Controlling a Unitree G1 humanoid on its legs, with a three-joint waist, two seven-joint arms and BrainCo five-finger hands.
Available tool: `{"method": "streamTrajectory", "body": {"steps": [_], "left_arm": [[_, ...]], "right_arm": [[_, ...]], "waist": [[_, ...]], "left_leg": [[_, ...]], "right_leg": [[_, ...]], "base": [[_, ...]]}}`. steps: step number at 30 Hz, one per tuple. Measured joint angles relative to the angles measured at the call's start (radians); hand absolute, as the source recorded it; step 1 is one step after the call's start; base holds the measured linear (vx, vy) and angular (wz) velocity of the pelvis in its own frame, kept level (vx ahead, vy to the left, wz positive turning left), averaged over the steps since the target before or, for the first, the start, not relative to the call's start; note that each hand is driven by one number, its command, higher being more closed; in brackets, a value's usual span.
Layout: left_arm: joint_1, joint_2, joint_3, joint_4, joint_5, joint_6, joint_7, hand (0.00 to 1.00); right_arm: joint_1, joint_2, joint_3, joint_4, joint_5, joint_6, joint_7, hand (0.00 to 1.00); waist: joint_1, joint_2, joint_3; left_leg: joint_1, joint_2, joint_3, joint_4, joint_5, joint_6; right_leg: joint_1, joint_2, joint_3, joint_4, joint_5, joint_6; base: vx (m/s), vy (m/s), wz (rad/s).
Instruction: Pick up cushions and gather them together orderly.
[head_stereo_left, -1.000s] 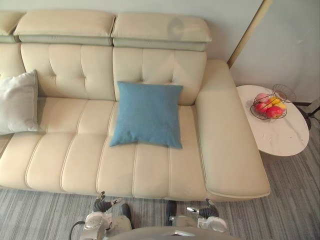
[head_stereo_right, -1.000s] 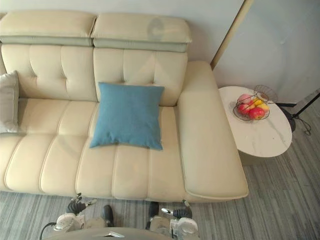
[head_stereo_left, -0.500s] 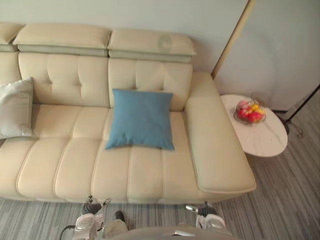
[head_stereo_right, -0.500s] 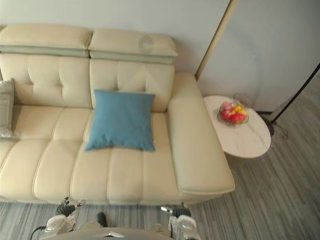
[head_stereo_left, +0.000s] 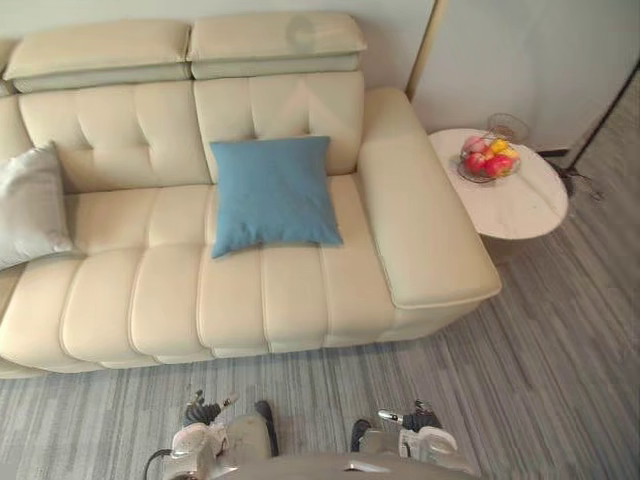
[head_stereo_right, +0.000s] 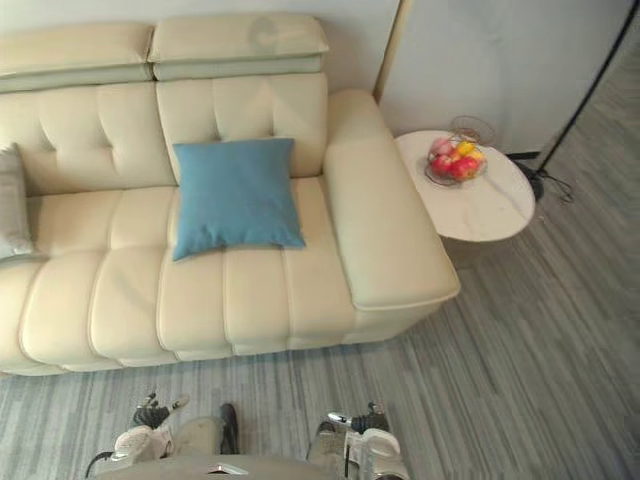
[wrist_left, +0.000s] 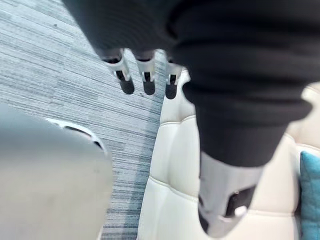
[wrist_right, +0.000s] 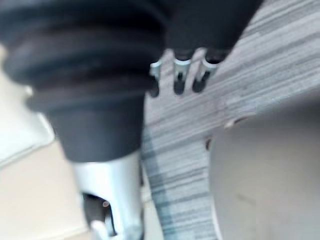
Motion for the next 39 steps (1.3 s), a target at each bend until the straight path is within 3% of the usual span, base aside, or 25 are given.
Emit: {"method": "streamTrajectory", "body": {"steps": [7, 9, 10, 12, 15, 16, 17, 19, 20, 21, 22, 23, 25, 26, 27, 28, 29, 30, 31, 32, 35, 38, 39], "left_arm": [[0.007, 0.016, -0.002, 0.019, 0.007, 0.002, -0.008, 0.00], [0.006, 0.016, -0.002, 0.021, 0.025, 0.002, -0.011, 0.00], [0.002, 0.015, -0.002, 0.025, 0.031, 0.002, -0.019, 0.00], [-0.016, 0.014, -0.001, 0.029, 0.034, 0.008, -0.023, 0.00], [-0.044, 0.015, -0.006, 0.047, 0.034, 0.012, -0.023, 0.00], [-0.056, 0.008, -0.010, 0.048, 0.034, 0.013, -0.023, 0.00], [-0.067, 0.008, -0.017, 0.046, 0.034, 0.016, -0.023, 0.00], [-0.064, 0.015, -0.044, 0.044, 0.033, 0.016, -0.024, 0.00], [-0.047, 0.025, -0.050, 0.038, 0.033, 0.016, -0.024, 0.00], [-0.040, 0.032, -0.051, 0.038, 0.033, 0.016, -0.024, 0.00], [-0.040, 0.034, -0.052, 0.039, 0.033, 0.016, -0.024, 0.00], [-0.043, 0.038, -0.054, 0.043, 0.031, 0.017, -0.024, 0.00], [-0.037, 0.041, -0.056, 0.057, 0.030, 0.017, -0.027, 0.00], [-0.027, 0.043, -0.059, 0.064, 0.028, 0.018, -0.028, 0.00], [-0.008, 0.031, -0.062, 0.061, 0.022, 0.014, -0.029, 0.00], [-0.016, 0.025, -0.043, 0.059, 0.019, 0.013, -0.028, 0.00], [-0.024, 0.010, -0.012, 0.053, 0.017, 0.019, -0.029, 0.00], [-0.024, 0.005, -0.009, 0.041, 0.017, 0.017, -0.028, 0.00], [-0.025, 0.005, -0.016, 0.030, 0.018, 0.013, -0.028, 0.00], [-0.026, 0.003, -0.028, 0.007, 0.017, 0.007, -0.029, 0.00], [-0.024, -0.014, -0.025, -0.024, 0.016, 0.005, -0.029, 0.00], [-0.026, -0.039, -0.023, -0.041, 0.016, 0.002, -0.026, 0.00], [-0.024, -0.040, -0.028, -0.041, 0.017, 0.001, -0.027, 0.00]], "right_arm": [[0.017, 0.021, -0.036, 0.000, 0.009, -0.001, 0.000, 0.00], [0.017, 0.022, -0.046, 0.000, 0.010, -0.001, 0.000, 0.00], [0.017, 0.021, -0.051, -0.001, 0.010, -0.001, 0.000, 0.00], [0.008, 0.014, -0.048, -0.011, 0.010, -0.002, 0.000, 0.00], [-0.019, 0.008, -0.007, -0.038, 0.010, -0.002, 0.000, 0.00], [-0.044, 0.006, 0.008, -0.037, 0.010, -0.002, 0.000, 0.00], [-0.052, 0.005, 0.005, -0.035, 0.010, 0.001, -0.001, 0.00], [-0.050, -0.001, 0.005, -0.032, 0.010, 0.000, -0.001, 0.00], [-0.049, -0.001, 0.007, -0.025, 0.010, 0.000, -0.002, 0.00], [-0.048, -0.003, 0.008, -0.017, 0.011, 0.000, -0.002, 0.00], [-0.050, -0.008, 0.008, -0.012, 0.012, 0.000, -0.001, 0.00], [-0.054, -0.033, 0.013, 0.002, 0.023, -0.007, -0.003, 0.00], [-0.056, -0.043, 0.017, 0.012, 0.035, -0.005, -0.004, 0.00], [-0.051, -0.042, 0.018, 0.012, 0.051, -0.004, -0.007, 0.00], [-0.027, -0.055, 0.008, -0.008, 0.090, -0.012, -0.010, 0.00], [-0.022, -0.056, 0.008, -0.024, 0.090, -0.018, -0.013, 0.00], [-0.025, -0.058, 0.001, -0.037, 0.099, -0.015, -0.031, 0.00], [-0.025, -0.050, 0.004, -0.030, 0.099, -0.018, -0.033, 0.00], [-0.026, -0.046, 0.005, -0.026, 0.099, -0.018, -0.032, 0.00], [-0.031, -0.037, 0.004, 0.000, 0.099, -0.018, -0.032, 0.00], [-0.013, -0.040, -0.004, -0.010, 0.104, -0.007, -0.041, 0.00], [-0.009, -0.038, -0.006, -0.017, 0.120, -0.006, -0.046, 0.00], [-0.002, -0.036, -0.007, -0.019, 0.122, -0.006, -0.046, 0.00]], "waist": [[-0.021, -0.033, -0.023], [-0.023, -0.021, -0.018], [-0.022, -0.028, -0.024], [-0.020, -0.014, -0.016], [-0.015, -0.005, -0.013], [-0.007, 0.018, 0.000], [-0.011, 0.011, -0.002], [-0.011, 0.026, 0.008], [-0.017, 0.025, 0.008], [-0.020, 0.017, 0.007], [-0.025, 0.020, 0.012], [-0.047, 0.041, 0.029], [-0.033, 0.046, 0.035], [-0.022, 0.045, 0.035], [-0.047, 0.056, 0.036], [-0.054, 0.056, 0.052], [-0.043, 0.093, 0.066], [-0.024, 0.075, 0.067], [-0.017, 0.073, 0.067], [-0.010, 0.068, 0.073], [0.003, 0.064, 0.076], [0.027, 0.070, 0.071], [0.029, 0.075, 0.068]], "left_leg": [[0.053, -0.039, 0.034, -0.049, -0.007, 0.011], [0.055, -0.039, 0.042, -0.044, -0.012, 0.008], [0.058, -0.026, 0.066, -0.036, -0.021, 0.003], [0.052, 0.007, 0.113, 0.006, -0.041, -0.008], [0.023, 0.049, 0.182, 0.035, -0.048, 0.016], [0.028, 0.083, 0.243, 0.015, -0.043, 0.028], [0.047, 0.088, 0.313, 0.000, -0.043, 0.028], [0.105, 0.094, 0.419, -0.007, -0.043, 0.028], [0.157, 0.095, 0.503, -0.010, -0.044, 0.026], [0.188, 0.094, 0.539, -0.002, -0.056, 0.010], [0.202, 0.094, 0.546, 0.004, -0.064, -0.003], [0.207, 0.119, 0.524, 0.022, -0.091, -0.028], [0.205, 0.155, 0.520, 0.083, -0.098, -0.019], [0.199, 0.180, 0.506, 0.158, -0.101, -0.007], [0.150, 0.271, 0.456, 0.385, -0.118, -0.008], [0.141, 0.327, 0.441, 0.493, -0.136, 0.023], [0.108, 0.365, 0.336, 0.619, -0.174, 0.071], [0.051, 0.313, 0.231, 0.650, -0.193, 0.042], [0.018, 0.271, 0.166, 0.653, -0.201, 0.028], [-0.034, 0.201, 0.067, 0.624, -0.208, 0.024], [-0.115, 0.101, -0.066, 0.468, -0.217, 0.018], [-0.149, 0.026, -0.240, 0.276, -0.178, -0.048], [-0.151, 0.016, -0.304, 0.184, -0.129, -0.030]], "right_leg": [[0.025, 0.001, 0.101, -0.111, 0.077, -0.012], [0.021, 0.012, 0.127, -0.121, 0.096, -0.006], [0.010, 0.024, 0.151, -0.122, 0.114, 0.000], [-0.024, 0.055, 0.179, -0.108, 0.146, -0.016], [-0.127, 0.108, 0.148, -0.115, 0.249, -0.066], [-0.157, 0.117, 0.015, -0.142, 0.276, -0.143], [-0.186, 0.088, -0.178, -0.041, 0.174, -0.170], [-0.167, 0.029, -0.432, 0.082, 0.046, -0.184], [-0.129, -0.024, -0.601, 0.137, -0.037, -0.199], [-0.110, -0.050, -0.668, 0.158, -0.085, -0.185], [-0.109, -0.045, -0.669, 0.167, -0.094, -0.174], [-0.117, 0.025, -0.581, 0.140, -0.093, -0.153], [-0.113, 0.093, -0.492, 0.078, -0.079, -0.152], [-0.102, 0.114, -0.485, 0.054, -0.119, -0.127], [-0.116, 0.058, -0.480, 0.250, -0.186, -0.216], [-0.101, 0.076, -0.444, 0.275, -0.224, -0.169], [-0.072, 0.143, -0.378, 0.269, -0.226, -0.197], [-0.073, 0.165, -0.332, 0.253, -0.224, -0.217], [-0.066, 0.181, -0.296, 0.229, -0.218, -0.216], [-0.036, 0.208, -0.235, 0.173, -0.182, -0.194], [0.032, 0.248, -0.082, 0.082, -0.140, -0.173], [0.045, 0.265, 0.049, 0.070, -0.136, -0.156], [0.052, 0.282, 0.127, 0.075, -0.149, -0.141]], "base": [[-0.01, 0.103, -0.46], [0.05, 0.028, -0.45], [0.09, 0.009, -0.75], [0.07, 0.001, -1.06], [0.03, 0.005, -1.71], [0.01, -0.075, -1.91], [0.00, -0.084, -1.99], [-0.02, -0.076, -1.67], [-0.02, -0.154, -2.03], [0.01, -0.182, -1.78], [0.02, -0.260, -1.49], [0.04, -0.217, -1.44], [0.03, -0.173, -1.53], [0.17, -0.188, -1.48], [0.25, -0.170, -1.24], [0.22, -0.146, -1.19], [0.09, -0.080, -1.26], [0.03, -0.083, -1.49], [0.09, -0.083, -1.61], [0.11, -0.083, -1.29], [0.19, -0.003, -1.57], [0.22, 0.140, -1.70], [0.20, 0.170, -1.40]]}}
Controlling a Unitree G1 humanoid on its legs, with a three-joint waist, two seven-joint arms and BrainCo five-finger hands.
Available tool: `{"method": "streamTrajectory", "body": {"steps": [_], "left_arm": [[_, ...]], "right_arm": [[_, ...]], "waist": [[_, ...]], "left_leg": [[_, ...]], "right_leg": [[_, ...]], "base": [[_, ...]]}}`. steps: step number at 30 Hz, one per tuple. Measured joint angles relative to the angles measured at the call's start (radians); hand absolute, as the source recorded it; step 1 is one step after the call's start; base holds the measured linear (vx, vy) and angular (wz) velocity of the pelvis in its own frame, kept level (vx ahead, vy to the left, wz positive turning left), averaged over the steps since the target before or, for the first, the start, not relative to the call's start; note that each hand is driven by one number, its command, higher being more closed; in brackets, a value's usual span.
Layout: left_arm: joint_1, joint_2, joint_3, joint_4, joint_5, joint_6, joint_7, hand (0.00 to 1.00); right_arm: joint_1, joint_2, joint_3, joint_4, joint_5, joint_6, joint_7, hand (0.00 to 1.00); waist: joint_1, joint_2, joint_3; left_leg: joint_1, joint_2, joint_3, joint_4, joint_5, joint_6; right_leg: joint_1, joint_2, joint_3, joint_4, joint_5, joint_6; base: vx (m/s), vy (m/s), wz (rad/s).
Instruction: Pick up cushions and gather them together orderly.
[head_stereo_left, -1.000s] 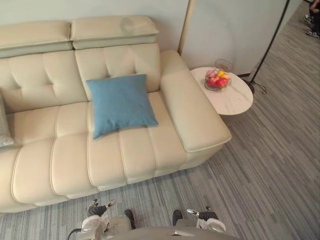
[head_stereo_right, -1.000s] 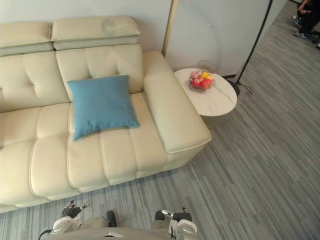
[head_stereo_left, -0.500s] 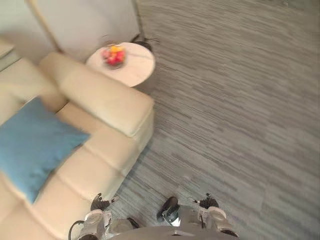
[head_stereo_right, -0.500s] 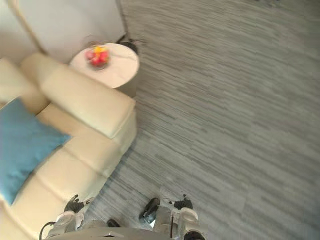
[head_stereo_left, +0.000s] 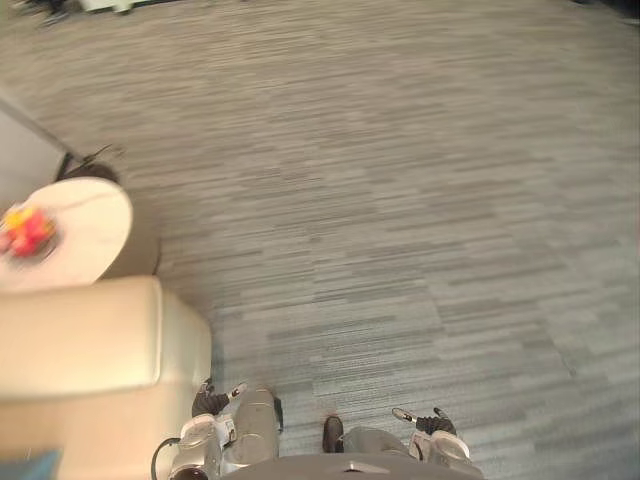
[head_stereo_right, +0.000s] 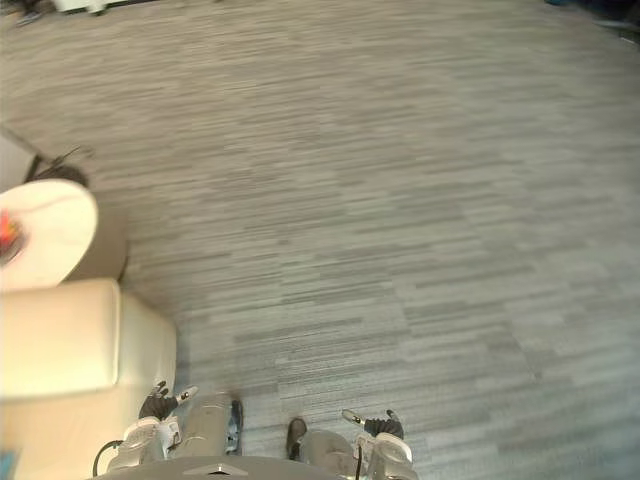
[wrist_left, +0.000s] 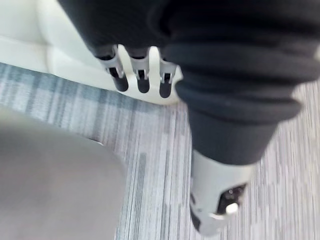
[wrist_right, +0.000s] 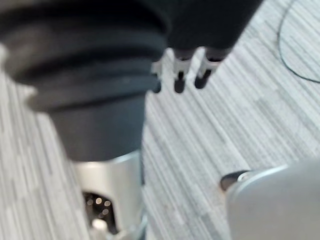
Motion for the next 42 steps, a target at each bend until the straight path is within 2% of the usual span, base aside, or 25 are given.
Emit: {"method": "streamTrajectory", "body": {"steps": [2, 3, 4, 5, 6, 7, 9, 14, 15, 16, 18, 21, 22, 25, 28, 31, 32, 33, 34, 35, 36, 38, 40, 41, 42], "left_arm": [[0.004, -0.002, -0.003, -0.001, 0.001, 0.002, -0.001, 0.00], [0.009, 0.017, -0.006, -0.002, 0.003, 0.002, -0.001, 0.00], [0.011, 0.023, -0.008, -0.001, 0.003, 0.001, -0.001, 0.00], [0.010, 0.035, -0.011, -0.001, 0.003, 0.002, -0.001, 0.00], [0.010, 0.054, -0.047, 0.002, 0.004, 0.006, 0.000, 0.00], [0.010, 0.059, -0.062, 0.002, 0.004, 0.008, -0.001, 0.00], [0.008, 0.068, -0.088, 0.021, 0.004, 0.008, 0.000, 0.00], [-0.005, 0.102, -0.096, 0.066, 0.003, 0.010, 0.006, 0.00], [-0.013, 0.116, -0.110, 0.080, 0.001, 0.011, 0.006, 0.00], [-0.022, 0.115, -0.110, 0.088, 0.002, 0.010, 0.008, 0.00], [-0.027, 0.106, -0.110, 0.089, 0.004, 0.010, 0.008, 0.00], [-0.028, 0.097, -0.096, 0.061, 0.001, 0.008, 0.007, 0.00], [-0.023, 0.096, -0.085, 0.047, 0.000, 0.007, 0.005, 0.00], [-0.018, 0.099, -0.087, 0.001, -0.006, 0.004, 0.002, 0.00], [-0.013, 0.098, -0.089, -0.016, -0.020, -0.001, 0.000, 0.00], [-0.007, 0.102, -0.083, -0.023, -0.025, -0.001, 0.000, 0.00], [0.002, 0.101, -0.084, -0.021, -0.024, 0.000, 0.000, 0.00], [0.007, 0.099, -0.085, -0.021, -0.025, 0.000, 0.000, 0.00], [0.017, 0.098, -0.085, -0.010, -0.024, 0.001, 0.000, 0.00], [0.027, 0.107, -0.082, -0.003, -0.023, 0.001, 0.000, 0.00], [0.031, 0.126, -0.078, 0.001, -0.023, 0.004, 0.002, 0.00], [0.032, 0.129, -0.064, 0.001, -0.023, 0.004, 0.003, 0.00], [0.035, 0.129, -0.066, 0.002, -0.023, 0.010, 0.006, 0.00], [0.039, 0.131, -0.067, 0.002, -0.023, 0.012, 0.006, 0.00], [0.038, 0.136, -0.073, -0.004, -0.023, 0.015, 0.006, 0.00]], "right_arm": [[0.016, 0.008, -0.005, -0.026, 0.001, -0.001, 0.000, 0.00], [0.043, 0.027, -0.026, -0.029, 0.000, -0.001, 0.000, 0.00], [0.048, 0.035, -0.032, -0.029, 0.000, -0.001, 0.001, 0.00], [0.048, 0.043, -0.037, -0.029, 0.000, -0.001, 0.002, 0.00], [0.043, 0.046, -0.033, -0.029, 0.000, -0.002, 0.003, 0.00], [0.039, 0.045, -0.034, -0.028, 0.000, -0.002, 0.003, 0.00], [0.014, 0.034, -0.029, -0.015, -0.003, 0.000, 0.004, 0.00], [-0.057, 0.029, -0.013, 0.017, -0.004, -0.003, 0.003, 0.00], [-0.064, 0.031, -0.013, 0.026, -0.003, -0.002, 0.003, 0.00], [-0.067, 0.019, -0.017, 0.028, -0.003, -0.002, 0.003, 0.00], [-0.068, -0.003, -0.016, 0.026, -0.001, -0.006, 0.001, 0.00], [-0.060, -0.009, -0.017, 0.019, 0.010, -0.016, -0.001, 0.00], [-0.053, -0.013, -0.015, 0.015, 0.020, -0.018, -0.007, 0.00], [-0.037, -0.002, -0.012, -0.003, 0.046, -0.016, -0.028, 0.00], [-0.023, -0.002, -0.008, -0.013, 0.054, -0.015, -0.029, 0.00], [-0.028, -0.002, 0.024, -0.017, 0.055, -0.015, -0.029, 0.00], [-0.035, -0.001, 0.020, -0.012, 0.055, -0.019, -0.030, 0.00], [-0.031, 0.000, 0.019, -0.006, 0.055, -0.021, -0.029, 0.00], [-0.039, 0.011, 0.020, 0.012, 0.055, -0.021, -0.029, 0.00], [-0.041, 0.022, 0.019, 0.018, 0.055, -0.021, -0.029, 0.00], [-0.036, 0.045, 0.003, 0.018, 0.055, -0.022, -0.029, 0.00], [-0.014, 0.054, -0.036, 0.016, 0.053, -0.021, -0.028, 0.00], [0.001, 0.055, -0.047, 0.003, 0.052, -0.021, -0.026, 0.00], [0.005, 0.057, -0.046, -0.010, 0.051, -0.021, -0.021, 0.00], [0.012, 0.052, -0.044, -0.030, 0.042, -0.021, -0.019, 0.00]], "waist": [[0.005, 0.005, -0.015], [0.003, -0.036, -0.032], [0.004, -0.041, -0.037], [0.007, -0.068, -0.048], [0.001, -0.068, -0.041], [0.001, -0.071, -0.040], [-0.001, -0.063, -0.035], [-0.012, -0.053, -0.022], [-0.019, -0.073, -0.018], [-0.025, -0.069, -0.002], [-0.027, -0.040, 0.011], [-0.020, 0.005, 0.036], [-0.009, 0.015, 0.047], [0.007, 0.001, 0.057], [0.008, 0.002, 0.060], [0.024, -0.008, 0.064], [0.045, -0.015, 0.065], [0.053, -0.015, 0.063], [0.077, -0.030, 0.056], [0.080, -0.052, 0.051], [0.074, -0.087, 0.036], [0.068, -0.112, 0.027], [0.073, -0.116, 0.030], [0.065, -0.116, 0.032], [0.044, -0.117, 0.034]], "left_leg": [[0.028, 0.003, 0.013, -0.002, 0.081, 0.012], [0.048, 0.003, 0.092, 0.015, 0.057, 0.032], [0.053, 0.001, 0.115, 0.015, 0.046, 0.041], [0.070, 0.001, 0.163, 0.013, 0.029, 0.051], [0.100, 0.003, 0.212, -0.001, 0.011, 0.070], [0.117, 0.003, 0.233, -0.011, 0.007, 0.074], [0.192, 0.016, 0.317, -0.066, 0.007, 0.075], [0.260, 0.070, 0.423, -0.148, 0.020, 0.053], [0.271, 0.052, 0.432, -0.164, 0.025, 0.042], [0.296, 0.058, 0.426, -0.156, 0.007, 0.011], [0.280, 0.096, 0.419, -0.081, 0.005, 0.007], [0.163, 0.222, 0.348, 0.298, 0.037, 0.039], [0.088, 0.268, 0.268, 0.537, 0.053, 0.058], [-0.033, 0.217, 0.223, 0.671, 0.022, 0.034], [-0.102, 0.169, 0.228, 0.572, 0.006, 0.039], [-0.148, 0.102, 0.249, 0.281, 0.013, 0.032], [-0.140, 0.053, 0.244, -0.002, 0.084, 0.004], [-0.128, 0.040, 0.238, -0.084, 0.132, 0.006], [-0.100, 0.018, 0.228, -0.118, 0.247, 0.023], [-0.092, 0.002, 0.231, -0.117, 0.258, 0.054], [-0.106, -0.024, 0.232, -0.079, 0.204, 0.084], [-0.100, -0.047, 0.254, 0.024, 0.110, 0.124], [-0.038, -0.054, 0.282, 0.053, 0.032, 0.126], [0.016, -0.053, 0.297, 0.060, -0.010, 0.135], [0.105, -0.051, 0.301, 0.079, -0.054, 0.147]], "right_leg": [[0.002, 0.002, 0.061, 0.040, -0.036, 0.023], [-0.025, -0.034, 0.083, 0.117, -0.086, 0.065], [-0.042, -0.052, 0.070, 0.155, -0.092, 0.084], [-0.089, -0.078, 0.035, 0.225, -0.086, 0.120], [-0.142, -0.129, -0.072, 0.314, -0.081, 0.181], [-0.161, -0.158, -0.128, 0.350, -0.081, 0.186], [-0.172, -0.285, -0.393, 0.371, -0.097, 0.135], [-0.233, -0.328, -0.636, 0.227, -0.029, 0.088], [-0.237, -0.338, -0.660, 0.132, 0.078, 0.038], [-0.231, -0.332, -0.642, 0.141, 0.120, 0.007], [-0.220, -0.301, -0.626, 0.134, 0.083, 0.004], [-0.166, -0.220, -0.588, 0.126, 0.042, -0.017], [-0.123, -0.172, -0.546, 0.130, 0.009, -0.031], [-0.068, -0.154, -0.450, 0.124, -0.035, -0.040], [-0.022, -0.142, -0.402, 0.076, -0.042, -0.032], [0.041, -0.133, -0.343, 0.003, -0.047, -0.024], [0.068, -0.135, -0.301, -0.034, -0.055, -0.007], [0.077, -0.133, -0.288, -0.046, -0.059, 0.002], [0.093, -0.143, -0.240, -0.055, -0.074, 0.028], [0.100, -0.157, -0.220, -0.063, -0.082, 0.035], [0.115, -0.181, -0.214, -0.066, -0.079, 0.052], [0.103, -0.233, -0.188, 0.049, -0.083, 0.089], [0.005, -0.271, -0.149, 0.340, -0.059, 0.137], [-0.085, -0.303, -0.121, 0.596, 0.029, 0.212], [-0.173, -0.328, -0.118, 0.871, 0.060, 0.235]], "base": [[0.38, 0.305, -1.42], [0.43, 0.326, -1.24], [0.35, 0.259, -1.16], [0.27, 0.220, -1.08], [0.24, 0.200, -1.06], [0.22, 0.177, -0.91], [0.19, 0.096, -0.91], [0.18, -0.054, -0.81], [0.22, -0.184, -0.32], [0.24, -0.195, -0.31], [0.20, -0.197, -0.31], [0.22, -0.201, -0.66], [0.25, -0.095, -0.97], [0.26, -0.051, -1.06], [0.28, 0.010, -0.55], [0.38, 0.092, -0.62], [0.37, 0.116, -0.71], [0.59, 0.191, -1.07], [0.31, 0.112, -0.79], [0.49, 0.125, -0.60], [0.55, 0.119, -0.08], [0.81, 0.223, 0.04], [0.51, 0.153, -0.29], [0.56, 0.074, -0.38], [0.66, 0.070, -0.30]]}}
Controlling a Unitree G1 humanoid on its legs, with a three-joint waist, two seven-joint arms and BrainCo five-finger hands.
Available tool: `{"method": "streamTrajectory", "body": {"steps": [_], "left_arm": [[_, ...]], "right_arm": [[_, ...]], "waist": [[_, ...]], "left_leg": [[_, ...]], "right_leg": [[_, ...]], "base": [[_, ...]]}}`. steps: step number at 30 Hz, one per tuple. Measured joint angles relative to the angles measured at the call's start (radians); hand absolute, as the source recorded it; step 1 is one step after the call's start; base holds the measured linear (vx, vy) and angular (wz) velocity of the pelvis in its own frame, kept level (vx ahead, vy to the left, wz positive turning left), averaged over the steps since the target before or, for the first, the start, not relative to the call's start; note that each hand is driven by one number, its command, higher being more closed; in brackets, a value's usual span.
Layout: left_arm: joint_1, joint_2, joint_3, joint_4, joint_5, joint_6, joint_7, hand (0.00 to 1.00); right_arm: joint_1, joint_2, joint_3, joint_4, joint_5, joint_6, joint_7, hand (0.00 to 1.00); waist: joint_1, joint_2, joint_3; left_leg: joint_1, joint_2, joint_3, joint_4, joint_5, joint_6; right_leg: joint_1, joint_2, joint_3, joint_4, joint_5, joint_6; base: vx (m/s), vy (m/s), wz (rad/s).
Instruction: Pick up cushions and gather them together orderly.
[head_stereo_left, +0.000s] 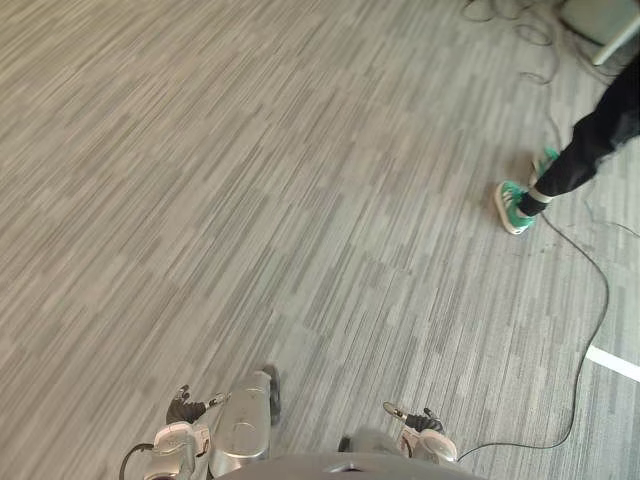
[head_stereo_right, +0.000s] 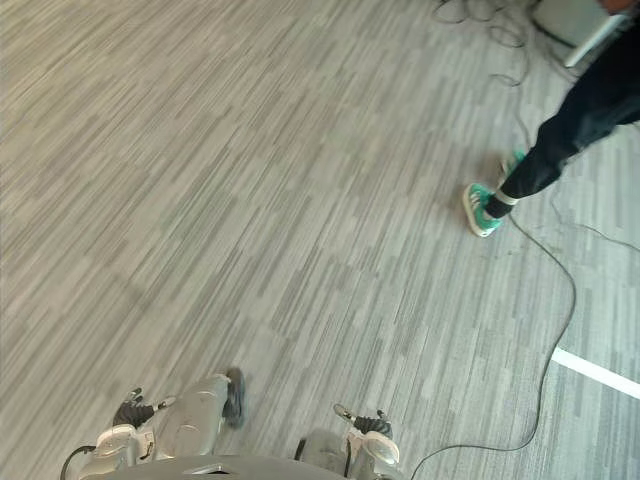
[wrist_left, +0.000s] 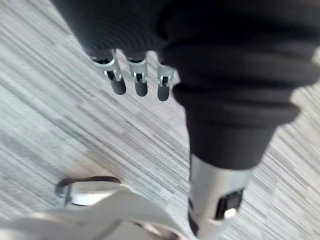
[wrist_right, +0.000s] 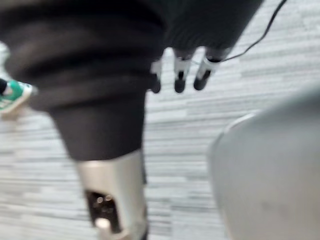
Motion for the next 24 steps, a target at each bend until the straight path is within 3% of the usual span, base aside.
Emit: {"method": "streamTrajectory", "body": {"steps": [3, 5, 6, 7, 8, 10, 11, 12, 13, 14, 15, 17, 18, 20, 21, 24], "left_arm": [[-0.007, -0.006, -0.014, -0.022, 0.000, 0.000, 0.000, 0.00], [-0.010, -0.026, -0.020, -0.045, 0.000, -0.001, -0.001, 0.00], [-0.015, -0.031, -0.033, -0.048, 0.000, -0.001, -0.001, 0.00], [-0.025, -0.041, -0.057, -0.046, 0.000, 0.000, -0.005, 0.00], [-0.030, -0.045, -0.069, -0.043, 0.000, 0.000, -0.006, 0.00], [-0.030, -0.048, -0.090, -0.031, 0.006, -0.002, -0.007, 0.00], [-0.031, -0.045, -0.097, -0.019, 0.009, -0.004, -0.008, 0.00], [-0.040, -0.038, -0.097, 0.007, 0.011, -0.004, -0.006, 0.00], [-0.053, -0.048, -0.096, 0.028, 0.014, -0.004, -0.005, 0.00], [-0.062, -0.067, -0.096, 0.053, 0.043, -0.004, -0.004, 0.00], [-0.060, -0.073, -0.094, 0.055, 0.046, -0.004, -0.002, 0.00], [-0.054, -0.092, -0.050, 0.055, 0.047, -0.004, 0.002, 0.00], [-0.053, -0.090, -0.045, 0.054, 0.045, -0.004, 0.001, 0.00], [-0.052, -0.089, -0.028, 0.042, 0.044, -0.007, 0.001, 0.00], [-0.052, -0.091, -0.008, 0.030, 0.044, -0.006, 0.000, 0.00], [-0.040, -0.090, 0.002, -0.009, 0.036, -0.007, 0.000, 0.00]], "right_arm": [[0.003, -0.006, 0.000, -0.019, -0.008, 0.004, 0.001, 0.00], [0.000, -0.005, 0.000, -0.039, -0.008, -0.001, 0.005, 0.00], [-0.002, -0.007, -0.002, -0.054, -0.007, -0.002, 0.013, 0.00], [-0.006, -0.011, -0.012, -0.071, -0.006, -0.005, 0.024, 0.00], [-0.010, -0.013, -0.014, -0.070, -0.005, -0.005, 0.025, 0.00], [-0.014, -0.023, -0.010, -0.062, -0.006, -0.003, 0.026, 0.00], [-0.011, -0.026, -0.008, -0.047, -0.008, -0.001, 0.026, 0.00], [-0.014, -0.037, -0.012, -0.021, -0.004, 0.001, 0.027, 0.00], [-0.019, -0.049, -0.012, -0.016, -0.004, 0.003, 0.028, 0.00], [-0.025, -0.081, -0.013, -0.004, -0.011, 0.004, 0.028, 0.00], [-0.025, -0.085, -0.015, 0.003, -0.011, 0.004, 0.028, 0.00], [-0.024, -0.090, -0.018, 0.005, -0.022, 0.006, 0.028, 0.00], [-0.022, -0.090, -0.008, 0.008, -0.038, 0.008, 0.029, 0.00], [-0.019, -0.086, 0.007, 0.009, -0.044, 0.008, 0.027, 0.00], [-0.013, -0.083, 0.020, 0.006, -0.044, 0.008, 0.027, 0.00], [-0.002, -0.065, 0.031, 0.007, -0.034, 0.006, 0.022, 0.00]], "waist": [[-0.015, 0.019, 0.008], [-0.034, 0.026, -0.001], [-0.045, 0.023, 0.000], [-0.048, 0.023, 0.000], [-0.051, 0.023, 0.000], [-0.069, 0.021, 0.001], [-0.080, 0.014, 0.002], [-0.095, 0.013, 0.004], [-0.097, 0.037, 0.008], [-0.098, 0.080, 0.006], [-0.099, 0.088, 0.008], [-0.103, 0.113, 0.004], [-0.104, 0.116, 0.003], [-0.097, 0.116, 0.005], [-0.090, 0.114, 0.007], [-0.072, 0.102, 0.005]], "left_leg": [[0.125, 0.026, 0.008, -0.031, -0.014, 0.012], [0.227, 0.064, 0.012, -0.106, -0.034, -0.025], [0.270, 0.079, 0.013, -0.142, -0.052, -0.051], [0.329, 0.096, 0.021, -0.199, -0.074, -0.085], [0.348, 0.100, 0.024, -0.218, -0.075, -0.087], [0.401, 0.102, 0.021, -0.266, -0.073, -0.091], [0.430, 0.096, -0.002, -0.276, -0.072, -0.091], [0.458, 0.099, -0.042, -0.269, -0.067, -0.099], [0.463, 0.115, -0.055, -0.260, -0.050, -0.113], [0.440, 0.140, -0.107, -0.191, 0.025, -0.140], [0.435, 0.145, -0.127, -0.153, 0.056, -0.139], [0.350, 0.183, -0.187, 0.087, 0.237, -0.120], [0.283, 0.211, -0.211, 0.268, 0.265, -0.144], [0.193, 0.243, -0.197, 0.495, 0.245, -0.160], [0.141, 0.255, -0.175, 0.594, 0.218, -0.146], [-0.009, 0.248, -0.091, 0.672, 0.143, -0.119]], "right_leg": [[-0.086, -0.019, -0.078, 0.124, -0.015, -0.075], [-0.190, -0.024, -0.168, 0.073, -0.041, -0.103], [-0.243, -0.028, -0.201, 0.014, -0.048, -0.106], [-0.315, -0.025, -0.232, -0.152, -0.051, -0.114], [-0.331, -0.021, -0.243, -0.254, -0.042, -0.116], [-0.334, 0.015, -0.230, -0.608, 0.046, -0.123], [-0.308, 0.031, -0.185, -0.791, 0.120, -0.124], [-0.279, 0.044, -0.145, -0.818, 0.323, -0.163], [-0.285, 0.058, -0.145, -0.776, 0.298, -0.179], [-0.312, 0.069, -0.150, -0.663, 0.201, -0.191], [-0.310, 0.072, -0.153, -0.630, 0.172, -0.203], [-0.263, 0.109, -0.165, -0.578, 0.066, -0.224], [-0.215, 0.131, -0.166, -0.586, 0.034, -0.235], [-0.124, 0.169, -0.162, -0.625, 0.009, -0.250], [-0.053, 0.183, -0.158, -0.653, -0.010, -0.249], [0.110, 0.186, -0.144, -0.740, -0.058, -0.234]], "base": [[0.45, -0.035, -0.19], [0.46, -0.088, -0.18], [0.55, -0.183, -0.12], [0.67, -0.235, -0.12], [0.58, -0.235, -0.07], [0.49, -0.232, 0.18], [0.65, -0.323, 0.40], [0.52, -0.266, 0.32], [0.61, -0.307, 0.10], [0.48, -0.230, -0.10], [0.62, -0.275, -0.24], [0.58, -0.223, -0.25], [0.52, -0.156, -0.20], [0.54, -0.151, -0.24], [0.54, -0.122, -0.19], [0.42, -0.004, -0.05]]}}
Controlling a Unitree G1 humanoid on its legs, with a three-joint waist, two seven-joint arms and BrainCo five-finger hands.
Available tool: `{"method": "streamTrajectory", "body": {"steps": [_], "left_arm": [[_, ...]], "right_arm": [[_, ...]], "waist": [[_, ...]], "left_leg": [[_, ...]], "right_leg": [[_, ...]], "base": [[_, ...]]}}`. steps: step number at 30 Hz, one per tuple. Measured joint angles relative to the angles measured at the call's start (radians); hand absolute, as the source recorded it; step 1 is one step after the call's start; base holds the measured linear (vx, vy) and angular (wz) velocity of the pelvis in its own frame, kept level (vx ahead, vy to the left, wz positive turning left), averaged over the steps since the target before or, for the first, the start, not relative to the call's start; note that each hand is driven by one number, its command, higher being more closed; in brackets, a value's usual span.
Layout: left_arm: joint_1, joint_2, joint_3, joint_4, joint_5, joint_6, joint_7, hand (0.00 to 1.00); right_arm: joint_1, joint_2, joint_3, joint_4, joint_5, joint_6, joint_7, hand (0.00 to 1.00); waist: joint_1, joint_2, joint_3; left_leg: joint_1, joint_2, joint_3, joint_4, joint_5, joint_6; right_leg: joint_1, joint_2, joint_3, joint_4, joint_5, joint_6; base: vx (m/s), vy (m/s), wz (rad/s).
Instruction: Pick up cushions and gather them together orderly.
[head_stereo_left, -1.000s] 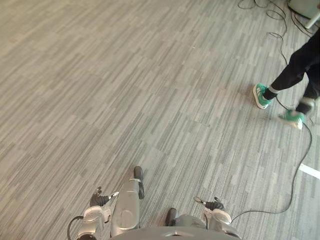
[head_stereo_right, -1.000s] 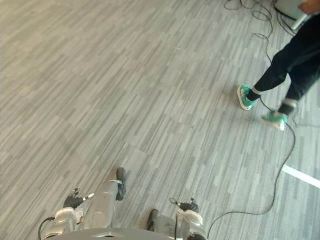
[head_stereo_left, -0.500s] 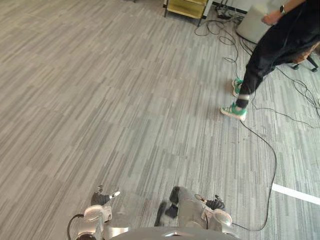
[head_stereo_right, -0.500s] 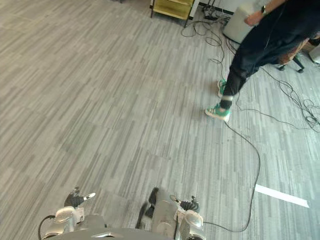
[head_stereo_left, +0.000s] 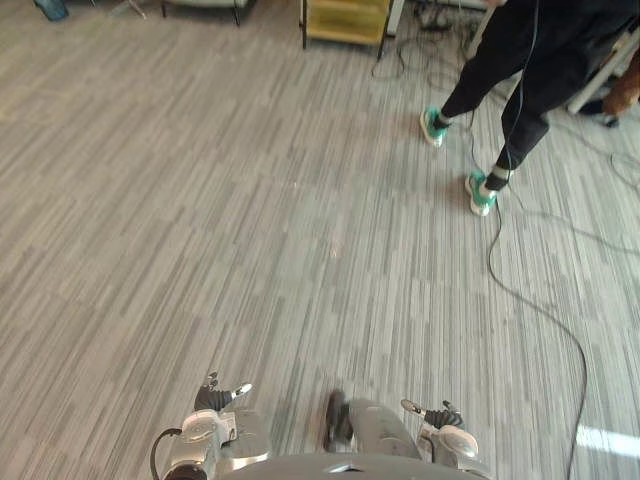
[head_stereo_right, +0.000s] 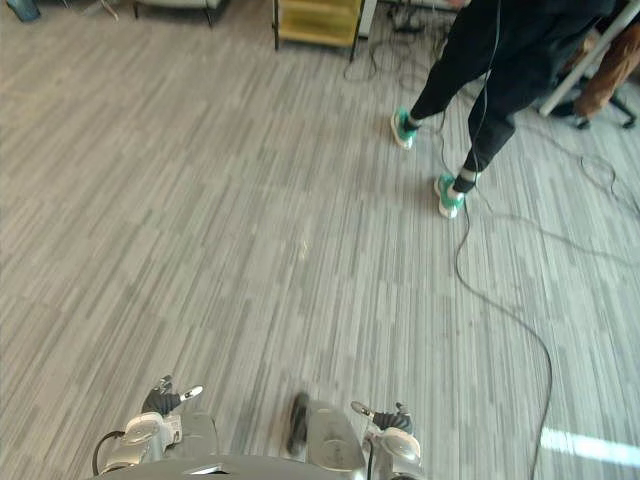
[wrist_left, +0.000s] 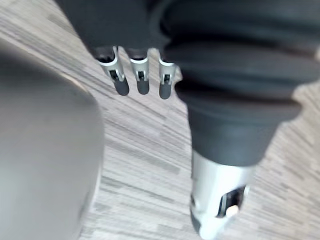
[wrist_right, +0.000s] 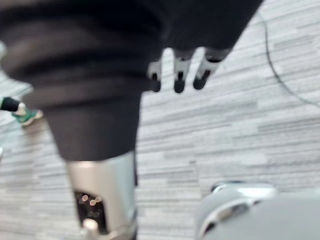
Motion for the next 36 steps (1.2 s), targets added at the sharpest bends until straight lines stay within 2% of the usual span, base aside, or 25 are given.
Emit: {"method": "streamTrajectory", "body": {"steps": [2, 4, 5, 7, 8, 9, 10, 12, 14, 15, 16, 17, 18, 19, 20, 21, 23, 24, 26, 27, 29, 31, 34, 35, 36], "left_arm": [[0.001, -0.002, 0.001, -0.020, -0.011, 0.000, 0.000, 0.00], [0.005, -0.005, 0.018, -0.046, -0.020, -0.004, 0.000, 0.00], [0.004, -0.007, 0.019, -0.051, -0.021, -0.012, 0.001, 0.00], [0.003, -0.021, 0.036, -0.057, -0.025, -0.014, -0.001, 0.00], [0.002, -0.025, 0.043, -0.059, -0.028, -0.015, 0.001, 0.00], [-0.007, -0.022, 0.049, -0.060, -0.028, -0.014, 0.002, 0.00], [-0.009, -0.016, 0.052, -0.058, -0.032, -0.020, 0.004, 0.00], [-0.012, -0.009, 0.060, -0.063, -0.041, -0.026, 0.002, 0.00], [-0.009, 0.002, 0.065, -0.066, -0.040, -0.032, 0.001, 0.00], [0.008, 0.001, 0.061, -0.057, -0.039, -0.032, 0.001, 0.00], [0.010, 0.007, 0.058, -0.042, -0.042, -0.031, 0.000, 0.00], [0.004, 0.031, 0.042, -0.026, -0.037, -0.028, -0.001, 0.00], [0.004, 0.049, 0.021, -0.012, -0.036, -0.020, -0.001, 0.00], [0.004, 0.053, 0.018, -0.007, -0.035, -0.015, -0.001, 0.00], [0.010, 0.052, 0.017, -0.003, -0.028, -0.004, 0.003, 0.00], [0.011, 0.052, 0.017, -0.003, -0.028, -0.003, 0.003, 0.00], [0.020, 0.051, 0.010, 0.003, -0.027, 0.002, 0.003, 0.00], [0.023, 0.051, 0.001, 0.007, -0.026, 0.003, 0.003, 0.00], [0.020, 0.051, -0.015, 0.017, -0.026, 0.004, 0.003, 0.00], [0.014, 0.048, -0.031, 0.025, -0.015, 0.003, 0.002, 0.00], [0.009, 0.048, -0.041, 0.038, -0.006, 0.003, 0.002, 0.00], [0.007, 0.044, -0.059, 0.049, 0.012, 0.001, 0.001, 0.00], [0.017, 0.038, -0.051, 0.053, 0.011, -0.001, 0.005, 0.00], [0.014, 0.029, -0.049, 0.055, 0.011, -0.003, 0.006, 0.00], [0.015, 0.014, -0.044, 0.055, 0.010, -0.004, 0.006, 0.00]], "right_arm": [[-0.001, 0.015, 0.003, -0.002, 0.007, 0.000, 0.000, 0.00], [-0.006, 0.016, 0.029, -0.017, 0.009, 0.002, 0.000, 0.00], [-0.006, 0.017, 0.026, -0.016, 0.009, 0.001, 0.000, 0.00], [-0.012, 0.017, 0.017, -0.016, 0.009, -0.001, -0.001, 0.00], [-0.013, 0.021, 0.019, -0.014, 0.009, 0.000, -0.002, 0.00], [-0.017, 0.037, 0.025, -0.015, 0.008, -0.001, -0.003, 0.00], [-0.034, 0.051, 0.034, -0.001, 0.008, -0.001, 0.001, 0.00], [-0.048, 0.070, 0.033, 0.008, 0.008, -0.001, 0.001, 0.00], [-0.043, 0.084, 0.021, 0.007, 0.002, -0.002, 0.000, 0.00], [-0.035, 0.083, 0.017, 0.008, -0.005, -0.003, 0.000, 0.00], [-0.032, 0.084, 0.020, 0.007, -0.013, -0.005, 0.001, 0.00], [-0.032, 0.084, 0.026, 0.015, -0.013, -0.001, 0.003, 0.00], [-0.032, 0.081, 0.037, 0.029, -0.014, 0.002, 0.003, 0.00], [-0.031, 0.080, 0.038, 0.037, -0.014, 0.002, 0.004, 0.00], [-0.036, 0.062, 0.038, 0.036, -0.016, -0.001, 0.007, 0.00], [-0.035, 0.060, 0.038, 0.037, -0.017, -0.001, 0.008, 0.00], [-0.034, 0.052, 0.037, 0.042, -0.042, -0.002, 0.011, 0.00], [-0.035, 0.049, 0.037, 0.042, -0.050, -0.004, 0.011, 0.00], [-0.042, 0.043, 0.035, 0.042, -0.051, -0.004, 0.013, 0.00], [-0.042, 0.028, 0.035, 0.039, -0.051, -0.006, 0.014, 0.00], [-0.044, 0.026, 0.035, 0.033, -0.051, -0.006, 0.013, 0.00], [-0.041, 0.023, 0.022, 0.021, -0.050, -0.005, 0.013, 0.00], [-0.022, 0.011, 0.015, 0.006, -0.050, 0.000, 0.013, 0.00], [-0.020, 0.002, 0.015, 0.005, -0.052, 0.000, 0.013, 0.00], [-0.021, -0.010, 0.014, 0.001, -0.052, -0.004, 0.012, 0.00]], "waist": [[0.011, 0.007, 0.000], [0.015, 0.000, 0.004], [0.023, -0.010, 0.005], [0.039, -0.011, 0.010], [0.050, -0.018, 0.009], [0.059, -0.046, -0.001], [0.057, -0.053, 0.004], [0.074, -0.056, 0.003], [0.083, -0.089, -0.018], [0.087, -0.093, -0.044], [0.083, -0.111, -0.053], [0.068, -0.133, -0.056], [0.056, -0.134, -0.055], [0.053, -0.132, -0.053], [0.052, -0.109, -0.039], [0.052, -0.108, -0.038], [0.049, -0.099, -0.034], [0.041, -0.096, -0.034], [0.033, -0.095, -0.031], [0.026, -0.084, -0.027], [0.022, -0.082, -0.026], [0.001, -0.082, -0.026], [-0.008, -0.084, -0.026], [-0.010, -0.064, -0.021], [-0.009, -0.044, -0.021]], "left_leg": [[-0.090, -0.005, 0.039, -0.054, -0.039, 0.012], [-0.173, -0.035, 0.094, -0.239, -0.074, 0.019], [-0.175, -0.069, 0.128, -0.432, -0.066, 0.016], [-0.174, -0.115, 0.128, -0.775, 0.061, 0.016], [-0.163, -0.132, 0.130, -0.818, 0.154, 0.012], [-0.132, -0.172, 0.156, -0.830, 0.148, 0.046], [-0.148, -0.162, 0.158, -0.771, 0.105, 0.057], [-0.164, -0.134, 0.147, -0.632, 0.024, 0.088], [-0.175, -0.159, 0.112, -0.540, -0.017, 0.108], [-0.138, -0.179, 0.102, -0.564, -0.092, 0.105], [-0.102, -0.206, 0.113, -0.572, -0.156, 0.109], [-0.077, -0.228, 0.129, -0.571, -0.175, 0.118], [-0.043, -0.236, 0.133, -0.574, -0.183, 0.124], [-0.016, -0.239, 0.136, -0.584, -0.183, 0.124], [0.073, -0.243, 0.141, -0.634, -0.184, 0.124], [0.087, -0.244, 0.142, -0.643, -0.184, 0.125], [0.192, -0.250, 0.143, -0.734, -0.193, 0.125], [0.232, -0.251, 0.143, -0.780, -0.205, 0.115], [0.288, -0.253, 0.154, -0.829, -0.205, 0.113], [0.339, -0.251, 0.155, -0.874, -0.205, 0.112], [0.360, -0.250, 0.152, -0.897, -0.203, 0.110], [0.401, -0.260, 0.121, -0.935, -0.203, 0.093], [0.469, -0.271, 0.051, -0.964, -0.219, 0.040], [0.491, -0.256, 0.005, -0.961, -0.218, 0.034], [0.480, -0.233, -0.033, -0.922, -0.208, 0.037]], "right_leg": [[0.061, -0.002, 0.009, -0.044, -0.011, 0.017], [0.140, -0.030, 0.008, -0.110, -0.021, 0.048], [0.168, -0.057, 0.010, -0.128, -0.024, 0.067], [0.215, -0.093, 0.032, -0.148, -0.060, 0.119], [0.229, -0.110, 0.042, -0.153, -0.071, 0.132], [0.249, -0.133, 0.069, -0.188, -0.077, 0.115], [0.270, -0.116, 0.100, -0.226, -0.034, 0.085], [0.301, -0.113, 0.128, -0.232, 0.041, 0.084], [0.279, -0.145, 0.175, -0.123, 0.037, 0.107], [0.217, -0.155, 0.201, 0.021, 0.024, 0.133], [0.121, -0.190, 0.236, 0.252, 0.033, 0.189], [0.039, -0.205, 0.270, 0.449, 0.068, 0.260], [-0.027, -0.205, 0.266, 0.614, 0.105, 0.322], [-0.052, -0.209, 0.244, 0.681, 0.114, 0.326], [-0.100, -0.225, 0.157, 0.793, 0.110, 0.280], [-0.106, -0.228, 0.142, 0.804, 0.107, 0.268], [-0.159, -0.233, 0.048, 0.820, 0.059, 0.180], [-0.197, -0.227, 0.004, 0.786, 0.038, 0.167], [-0.245, -0.221, -0.065, 0.640, -0.006, 0.129], [-0.273, -0.182, -0.099, 0.391, -0.011, 0.105], [-0.285, -0.150, -0.094, 0.188, 0.033, 0.101], [-0.296, -0.120, -0.038, -0.149, 0.173, 0.115], [-0.283, -0.122, 0.028, -0.241, 0.273, 0.094], [-0.285, -0.115, 0.032, -0.178, 0.332, 0.082], [-0.301, -0.114, 0.019, -0.108, 0.332, 0.080]], "base": [[0.46, 0.117, -0.05], [0.50, 0.207, 0.06], [0.38, 0.200, -0.06], [0.47, 0.293, -0.19], [0.57, 0.310, -0.23], [0.46, 0.193, -0.22], [0.45, 0.157, -0.19], [0.43, 0.211, -0.23], [0.38, 0.228, -0.27], [0.47, 0.280, -0.35], [0.47, 0.259, -0.20], [0.47, 0.195, 0.10], [0.35, 0.086, 0.20], [0.52, 0.107, 0.00], [0.35, 0.072, -0.12], [0.34, 0.067, -0.21], [0.30, 0.022, -0.19], [0.42, -0.011, -0.19], [0.33, -0.045, -0.19], [0.26, -0.056, -0.16], [0.28, -0.079, 0.08], [0.33, -0.125, 0.49], [0.40, -0.203, 0.66], [0.47, -0.241, 0.64], [0.55, -0.306, 0.56]]}}
